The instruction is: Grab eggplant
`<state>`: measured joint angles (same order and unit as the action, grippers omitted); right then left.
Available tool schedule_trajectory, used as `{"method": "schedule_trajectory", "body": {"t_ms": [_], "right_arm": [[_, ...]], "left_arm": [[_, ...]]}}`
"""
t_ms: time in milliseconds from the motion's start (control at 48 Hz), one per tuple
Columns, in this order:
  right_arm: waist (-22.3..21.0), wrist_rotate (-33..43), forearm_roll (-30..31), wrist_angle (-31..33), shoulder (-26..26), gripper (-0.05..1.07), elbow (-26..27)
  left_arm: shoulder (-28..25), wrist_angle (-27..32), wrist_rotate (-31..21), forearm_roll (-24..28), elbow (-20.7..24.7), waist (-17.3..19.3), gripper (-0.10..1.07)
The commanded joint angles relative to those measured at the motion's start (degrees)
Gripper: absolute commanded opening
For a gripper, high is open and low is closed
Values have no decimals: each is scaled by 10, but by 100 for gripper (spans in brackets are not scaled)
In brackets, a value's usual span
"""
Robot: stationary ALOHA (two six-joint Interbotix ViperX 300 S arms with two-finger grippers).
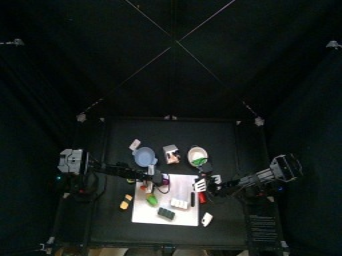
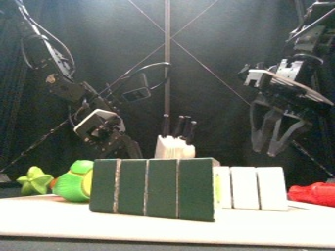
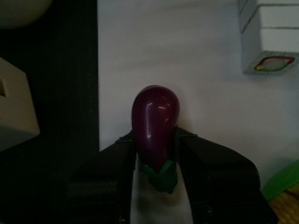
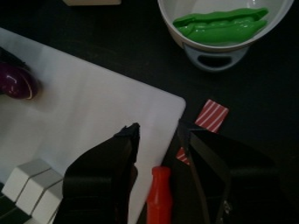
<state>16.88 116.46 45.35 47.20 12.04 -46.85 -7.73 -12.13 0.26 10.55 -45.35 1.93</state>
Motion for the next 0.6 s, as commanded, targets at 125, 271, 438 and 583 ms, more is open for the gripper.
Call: {"method": "schedule_trajectory", "body": {"t_ms": [125, 271, 438, 583], "right_arm": [[10, 3, -18, 37, 36, 78, -8], [10, 4, -25, 37, 36, 78, -17], [10, 2, -26, 39, 36, 78, -18], [10, 1, -26, 40, 36, 78, -19]], "left_arm": [[33, -2, 0, 1, 14, -4, 59], [38, -2, 0, 1, 15, -4, 59], [38, -2, -1, 1, 15, -4, 59], [39, -2, -1, 1, 15, -4, 59]]}}
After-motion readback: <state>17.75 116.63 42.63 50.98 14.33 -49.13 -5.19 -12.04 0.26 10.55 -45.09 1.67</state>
